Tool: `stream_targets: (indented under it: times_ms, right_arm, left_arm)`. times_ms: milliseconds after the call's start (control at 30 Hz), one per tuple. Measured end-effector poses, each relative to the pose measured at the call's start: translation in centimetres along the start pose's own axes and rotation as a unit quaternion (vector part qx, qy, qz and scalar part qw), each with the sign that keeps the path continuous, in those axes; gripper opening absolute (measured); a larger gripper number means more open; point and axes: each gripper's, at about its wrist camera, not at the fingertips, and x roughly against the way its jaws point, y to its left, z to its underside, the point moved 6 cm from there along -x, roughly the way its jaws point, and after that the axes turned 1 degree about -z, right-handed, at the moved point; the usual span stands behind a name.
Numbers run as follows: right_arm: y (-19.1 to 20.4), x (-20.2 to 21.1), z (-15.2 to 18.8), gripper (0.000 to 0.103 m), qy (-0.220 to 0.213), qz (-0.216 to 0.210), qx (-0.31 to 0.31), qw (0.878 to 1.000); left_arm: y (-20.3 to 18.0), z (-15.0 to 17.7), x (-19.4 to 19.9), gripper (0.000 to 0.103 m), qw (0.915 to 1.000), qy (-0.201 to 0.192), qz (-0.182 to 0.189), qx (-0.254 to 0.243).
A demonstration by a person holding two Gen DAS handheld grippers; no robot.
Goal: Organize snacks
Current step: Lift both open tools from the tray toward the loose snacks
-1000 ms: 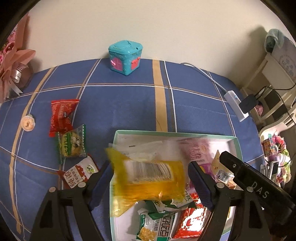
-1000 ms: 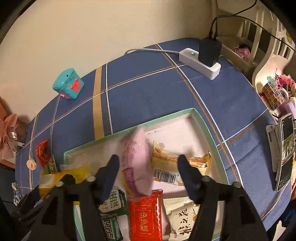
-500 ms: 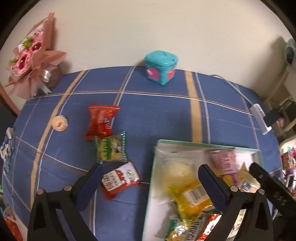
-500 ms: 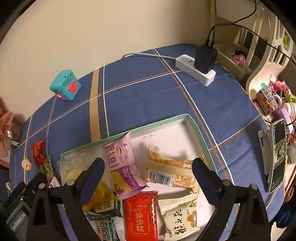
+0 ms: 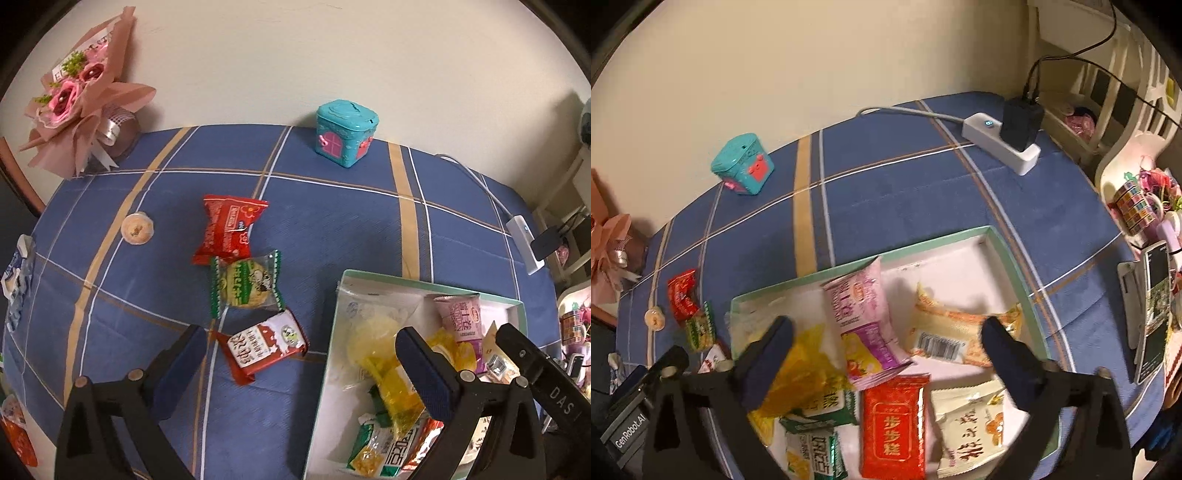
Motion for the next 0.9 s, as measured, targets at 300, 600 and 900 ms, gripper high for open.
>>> stream_targets:
  times_ms: [300,600,900]
  right_arm:
    - [1.8,1.0,1.5,0.103,-0.001,-0.039,-0.004,0.999]
    - [2.7,0.9,4.0,0.103,0.015,-0.071,-0.03,0.997]
    - [4.4,0.6,4.6,0.103,-0.021,-0.044,-0.001,0.999]
  left_arm:
    - [3.7,1.1,1.2,0.103,0.9996,-0.001,0.001,0.028]
    - [7.6,1.7,2.0,0.103,0.9979,0.0,0.009,0.064]
    - [11.9,1.6,1.8,0.103,0.9935,0.001,0.013,0.113]
